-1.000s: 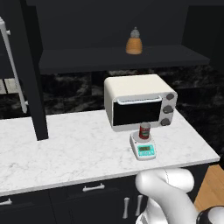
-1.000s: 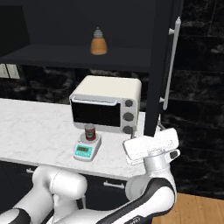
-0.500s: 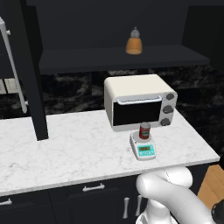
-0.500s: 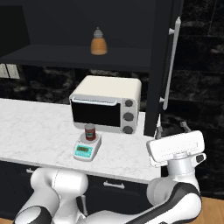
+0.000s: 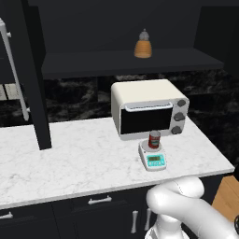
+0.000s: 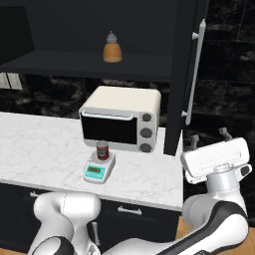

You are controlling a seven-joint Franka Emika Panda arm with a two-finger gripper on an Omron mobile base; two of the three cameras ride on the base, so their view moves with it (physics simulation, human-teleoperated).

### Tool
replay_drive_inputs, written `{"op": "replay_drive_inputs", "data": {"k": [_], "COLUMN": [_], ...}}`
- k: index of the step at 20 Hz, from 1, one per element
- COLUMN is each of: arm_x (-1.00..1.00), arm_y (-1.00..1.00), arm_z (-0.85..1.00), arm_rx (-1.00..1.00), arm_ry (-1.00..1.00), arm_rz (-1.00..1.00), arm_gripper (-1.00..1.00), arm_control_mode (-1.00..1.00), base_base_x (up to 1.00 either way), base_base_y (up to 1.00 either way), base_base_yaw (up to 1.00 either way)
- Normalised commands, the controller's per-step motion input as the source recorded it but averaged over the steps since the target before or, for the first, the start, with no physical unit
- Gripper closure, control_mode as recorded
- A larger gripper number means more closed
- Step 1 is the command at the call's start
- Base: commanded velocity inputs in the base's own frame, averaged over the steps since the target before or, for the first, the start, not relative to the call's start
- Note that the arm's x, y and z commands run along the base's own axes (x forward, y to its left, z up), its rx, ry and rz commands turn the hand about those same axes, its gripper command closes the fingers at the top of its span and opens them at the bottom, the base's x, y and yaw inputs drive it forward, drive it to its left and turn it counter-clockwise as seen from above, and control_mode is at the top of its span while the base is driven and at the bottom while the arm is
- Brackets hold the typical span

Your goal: Pick the canned food and place it on the digital scale for weighing, and close the cabinet.

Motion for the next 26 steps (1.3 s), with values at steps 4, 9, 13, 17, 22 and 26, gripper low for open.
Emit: {"op": "replay_drive_inputs", "data": {"k": [4, 9, 13, 17, 22, 26], "arm_x": [-0.10, -0.41, -0.34, 0.06, 0.45, 0.59], "arm_y": [0.22, 0.92, 1.00, 1.00, 1.00, 1.00], "arm_z": [0.80, 0.30, 0.42, 0.58, 0.36, 0.37], "arm_rx": [0.00, -0.05, -0.19, -0.21, -0.19, -0.15], "arm_ry": [0.00, 0.00, 0.00, 0.00, 0.00, 0.00], "arm_rz": [0.01, 0.05, 0.02, 0.00, 0.00, 0.00], "arm_gripper": [-1.00, -1.00, -1.00, -1.00, -1.00, -1.00], "arm_control_mode": [-1.00, -1.00, -1.00, -1.00, -1.00, -1.00], "base_base_x": [0.00, 0.00, 0.00, 0.00, 0.00, 0.00], "base_base_y": [0.00, 0.00, 0.00, 0.00, 0.00, 0.00], "base_base_yaw": [0.00, 0.00, 0.00, 0.00, 0.00, 0.00]}}
